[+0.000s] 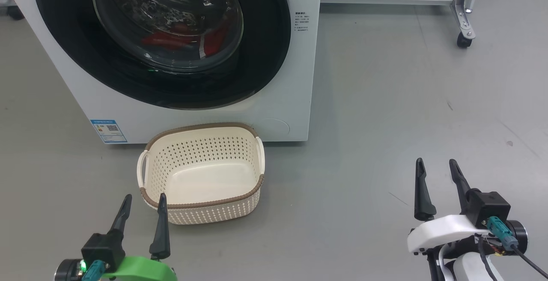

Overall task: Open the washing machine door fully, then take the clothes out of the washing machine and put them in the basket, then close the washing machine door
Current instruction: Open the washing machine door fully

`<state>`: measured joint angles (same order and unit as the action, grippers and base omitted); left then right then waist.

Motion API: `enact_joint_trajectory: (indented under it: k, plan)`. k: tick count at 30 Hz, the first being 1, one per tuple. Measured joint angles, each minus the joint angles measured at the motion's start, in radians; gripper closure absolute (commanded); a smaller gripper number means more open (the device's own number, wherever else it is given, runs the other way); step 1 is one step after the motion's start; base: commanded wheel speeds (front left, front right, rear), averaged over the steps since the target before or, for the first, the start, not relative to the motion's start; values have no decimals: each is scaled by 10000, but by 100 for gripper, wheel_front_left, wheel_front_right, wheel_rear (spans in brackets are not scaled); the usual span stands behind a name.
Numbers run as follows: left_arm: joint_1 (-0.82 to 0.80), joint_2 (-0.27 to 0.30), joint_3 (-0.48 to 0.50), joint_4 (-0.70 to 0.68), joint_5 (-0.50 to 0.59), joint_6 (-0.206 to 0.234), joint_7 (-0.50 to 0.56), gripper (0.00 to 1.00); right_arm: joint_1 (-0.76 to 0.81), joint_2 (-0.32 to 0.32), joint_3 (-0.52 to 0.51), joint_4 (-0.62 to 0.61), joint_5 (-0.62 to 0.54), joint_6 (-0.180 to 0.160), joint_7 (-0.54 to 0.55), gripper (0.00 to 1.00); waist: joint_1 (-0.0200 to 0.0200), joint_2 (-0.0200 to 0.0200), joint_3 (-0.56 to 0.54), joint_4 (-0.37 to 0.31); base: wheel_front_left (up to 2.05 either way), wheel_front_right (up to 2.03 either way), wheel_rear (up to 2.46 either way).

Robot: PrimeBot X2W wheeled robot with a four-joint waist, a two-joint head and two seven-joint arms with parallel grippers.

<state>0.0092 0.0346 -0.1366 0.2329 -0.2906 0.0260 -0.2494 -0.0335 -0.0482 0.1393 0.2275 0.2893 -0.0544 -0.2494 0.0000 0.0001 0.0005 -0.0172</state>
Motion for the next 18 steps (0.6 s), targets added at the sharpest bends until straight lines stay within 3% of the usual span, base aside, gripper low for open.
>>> enact_joint_trajectory:
  k: [18]
  plan:
    - [-23, 2, -115, 63, -48, 0, 0, 0, -93, 21, 17, 17, -12, 2, 0, 0, 0, 0, 34, 67, 0, 0, 0]
